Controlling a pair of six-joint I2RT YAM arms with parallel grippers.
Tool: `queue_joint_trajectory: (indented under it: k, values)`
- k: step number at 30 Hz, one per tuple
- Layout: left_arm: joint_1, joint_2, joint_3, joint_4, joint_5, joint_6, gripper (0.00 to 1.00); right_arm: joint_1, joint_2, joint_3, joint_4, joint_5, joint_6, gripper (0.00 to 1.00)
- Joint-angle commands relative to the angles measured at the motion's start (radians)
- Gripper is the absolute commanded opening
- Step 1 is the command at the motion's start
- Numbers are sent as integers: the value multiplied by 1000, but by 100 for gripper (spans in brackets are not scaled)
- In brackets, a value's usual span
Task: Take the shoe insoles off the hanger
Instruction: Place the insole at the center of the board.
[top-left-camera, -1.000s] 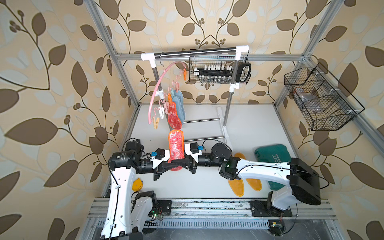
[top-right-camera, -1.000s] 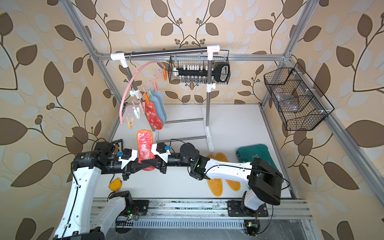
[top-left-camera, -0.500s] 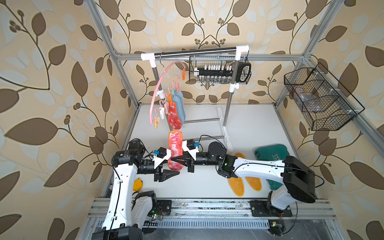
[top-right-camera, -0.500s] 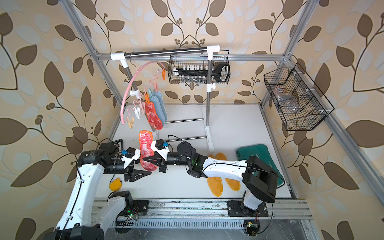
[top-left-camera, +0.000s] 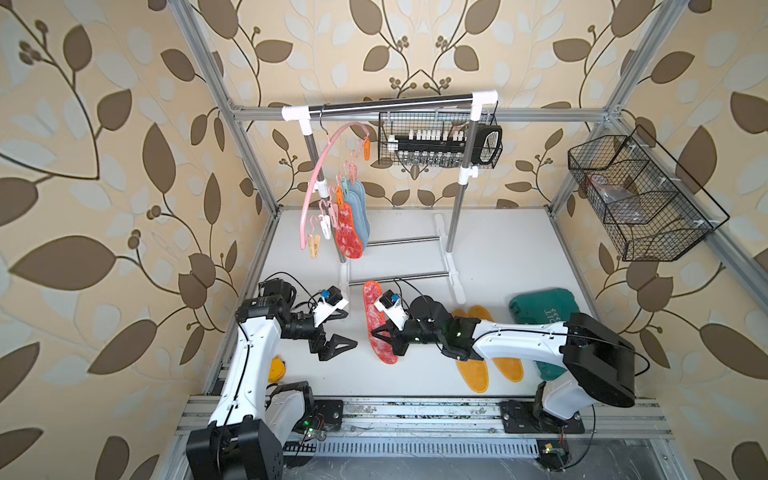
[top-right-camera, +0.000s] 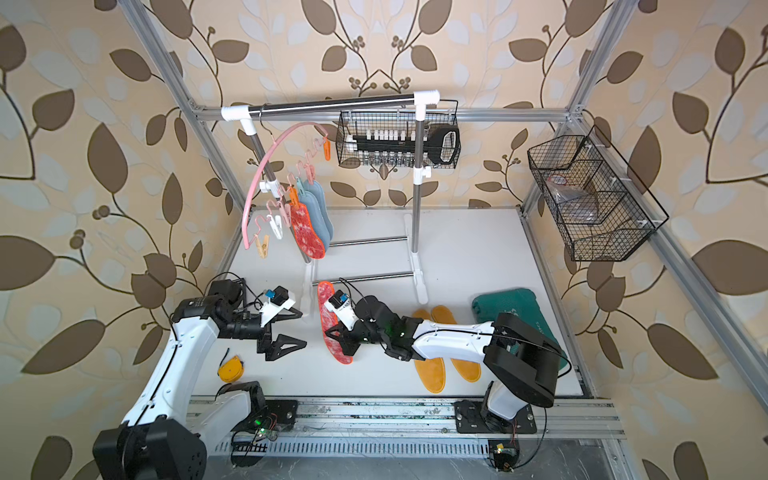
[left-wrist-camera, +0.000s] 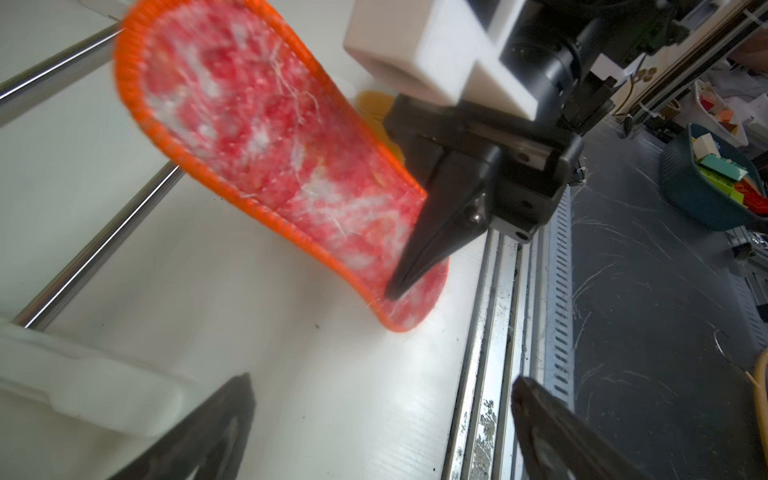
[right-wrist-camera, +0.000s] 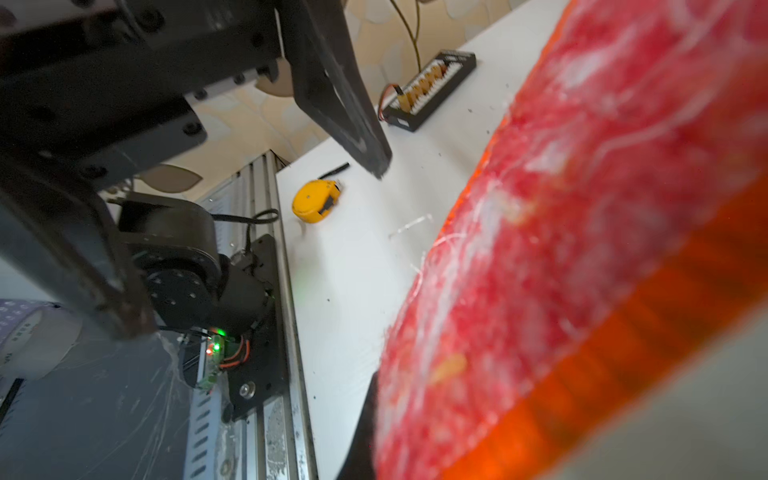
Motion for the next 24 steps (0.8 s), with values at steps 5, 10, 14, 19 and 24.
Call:
queue_joint_trajectory:
  k: [5, 10, 14, 19, 24]
  values:
    - [0, 78, -19, 253, -169, -179, 99, -13, -25, -45, -275, 97, 57, 0]
    - [11, 121, -38, 372, -192, -240, 99, -58, -39, -107, -372, 176, 126, 0]
    - [28, 140, -68, 467, -200, -270, 99, -70, -34, -126, -428, 222, 148, 0]
    - [52, 144, -119, 592, -254, -314, 99, -84, -8, -145, -470, 249, 166, 0]
    - [58, 147, -116, 594, -267, -347, 99, -137, 15, -152, -528, 232, 237, 7]
